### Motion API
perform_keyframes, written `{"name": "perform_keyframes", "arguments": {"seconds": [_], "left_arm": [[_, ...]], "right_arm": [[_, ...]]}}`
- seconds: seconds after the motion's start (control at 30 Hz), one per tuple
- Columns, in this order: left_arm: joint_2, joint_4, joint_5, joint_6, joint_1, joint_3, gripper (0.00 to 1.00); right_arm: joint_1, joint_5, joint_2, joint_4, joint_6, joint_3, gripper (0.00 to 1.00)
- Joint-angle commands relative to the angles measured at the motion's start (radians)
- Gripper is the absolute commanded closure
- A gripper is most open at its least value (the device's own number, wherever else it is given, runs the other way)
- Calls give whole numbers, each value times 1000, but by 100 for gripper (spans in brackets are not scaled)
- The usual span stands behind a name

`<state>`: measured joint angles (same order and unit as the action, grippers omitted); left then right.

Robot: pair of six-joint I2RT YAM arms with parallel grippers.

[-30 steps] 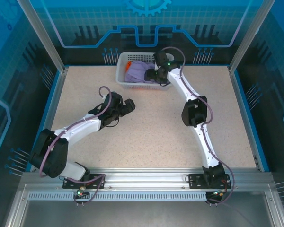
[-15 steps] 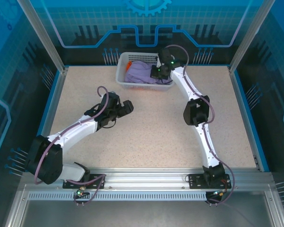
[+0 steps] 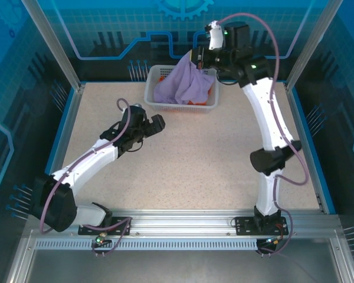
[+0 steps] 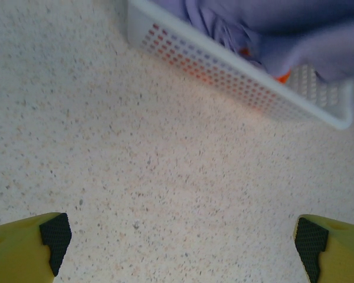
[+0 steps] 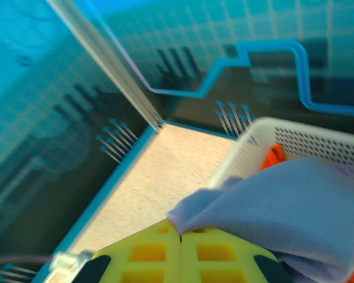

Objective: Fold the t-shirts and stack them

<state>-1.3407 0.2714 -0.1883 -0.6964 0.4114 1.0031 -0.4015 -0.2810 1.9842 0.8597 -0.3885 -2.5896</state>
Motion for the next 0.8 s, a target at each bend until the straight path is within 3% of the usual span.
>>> {"name": "perform_keyframes", "arguments": {"seconds": [0.0, 0.23, 0.4, 0.57, 0.77], "left_arm": [[49, 50, -96, 11, -26, 59, 1], [66, 52, -192, -28, -62, 83, 1], [-11, 82, -131, -53, -111, 129, 1], [-200, 181, -18, -59, -181, 272, 1], [-541, 311, 73, 46, -239, 598, 6]], "right_arm": [[-33, -85, -123, -19, 50, 19, 100], [-49, -96, -311, -65, 30, 149, 100], [-45, 2, -411, -92, 49, 415, 100], [-28, 23, -407, -58, 25, 634, 100], [-26, 47, -429, -3, 6, 865, 100]]}}
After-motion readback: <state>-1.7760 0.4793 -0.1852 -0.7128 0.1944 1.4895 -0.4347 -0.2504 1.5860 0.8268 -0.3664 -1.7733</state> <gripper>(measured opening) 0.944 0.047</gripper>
